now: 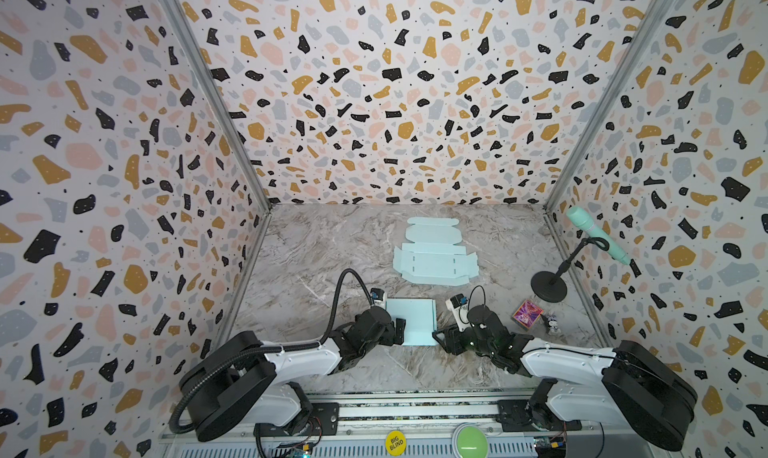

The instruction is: Fold the paper box

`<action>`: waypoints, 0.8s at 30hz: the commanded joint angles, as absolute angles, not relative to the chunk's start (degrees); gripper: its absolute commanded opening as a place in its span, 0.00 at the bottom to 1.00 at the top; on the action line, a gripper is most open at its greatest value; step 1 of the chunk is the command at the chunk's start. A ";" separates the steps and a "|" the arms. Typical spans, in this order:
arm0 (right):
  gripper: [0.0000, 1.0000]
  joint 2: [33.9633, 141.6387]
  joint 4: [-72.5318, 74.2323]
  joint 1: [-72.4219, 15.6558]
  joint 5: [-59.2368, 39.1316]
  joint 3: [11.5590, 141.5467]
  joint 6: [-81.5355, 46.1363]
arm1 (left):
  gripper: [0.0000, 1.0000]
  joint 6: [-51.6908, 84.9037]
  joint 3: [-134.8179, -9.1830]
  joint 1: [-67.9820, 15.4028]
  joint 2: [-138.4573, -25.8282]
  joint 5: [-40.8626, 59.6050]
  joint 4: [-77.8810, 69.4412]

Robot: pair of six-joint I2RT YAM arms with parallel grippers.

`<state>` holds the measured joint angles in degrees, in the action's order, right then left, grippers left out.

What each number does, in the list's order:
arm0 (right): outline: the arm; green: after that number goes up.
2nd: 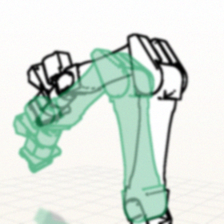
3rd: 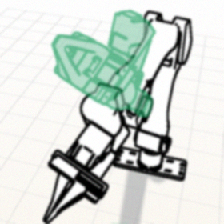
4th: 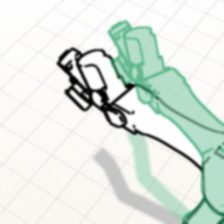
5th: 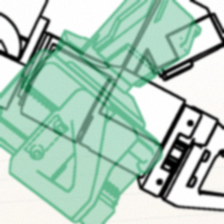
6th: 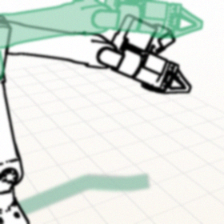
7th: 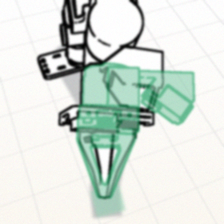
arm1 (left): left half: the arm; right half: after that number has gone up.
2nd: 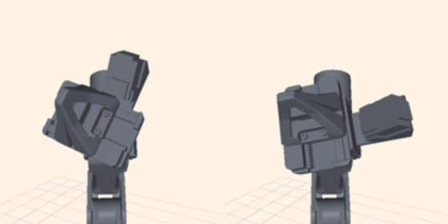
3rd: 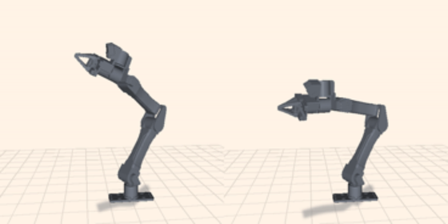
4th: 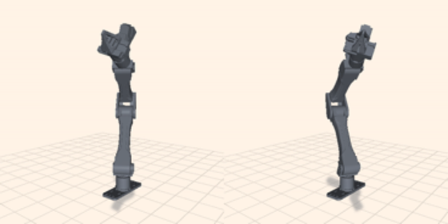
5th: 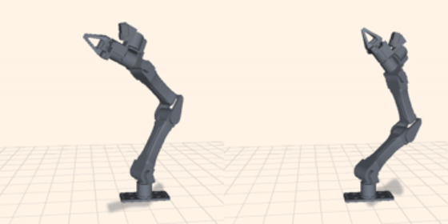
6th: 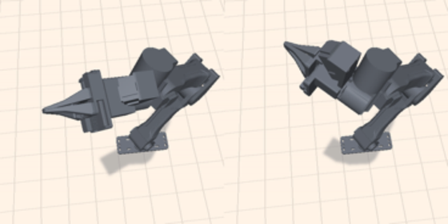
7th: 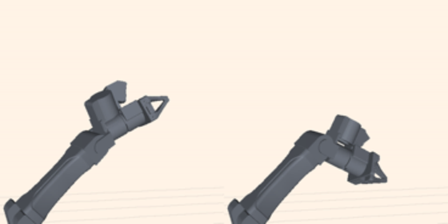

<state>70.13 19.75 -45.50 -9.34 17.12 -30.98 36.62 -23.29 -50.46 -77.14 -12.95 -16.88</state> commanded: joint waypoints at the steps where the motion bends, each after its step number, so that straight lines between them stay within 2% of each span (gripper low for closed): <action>1: 0.56 67.98 18.60 -45.09 -9.49 18.57 -30.62 | 1.00 36.22 -22.14 -50.27 -77.82 -12.56 -18.71; 9: 0.57 62.51 15.93 -44.65 -10.93 17.62 -31.96 | 1.00 36.61 -21.29 -50.36 -77.17 -12.26 -19.31; 24: 0.54 69.68 18.13 -48.13 -15.35 19.73 -32.63 | 1.00 37.07 -21.18 -50.68 -77.67 -11.25 -20.54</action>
<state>67.94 17.23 -47.40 -13.91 17.56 -32.05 36.97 -21.89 -50.48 -77.28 -12.08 -19.73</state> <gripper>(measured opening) 0.545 0.993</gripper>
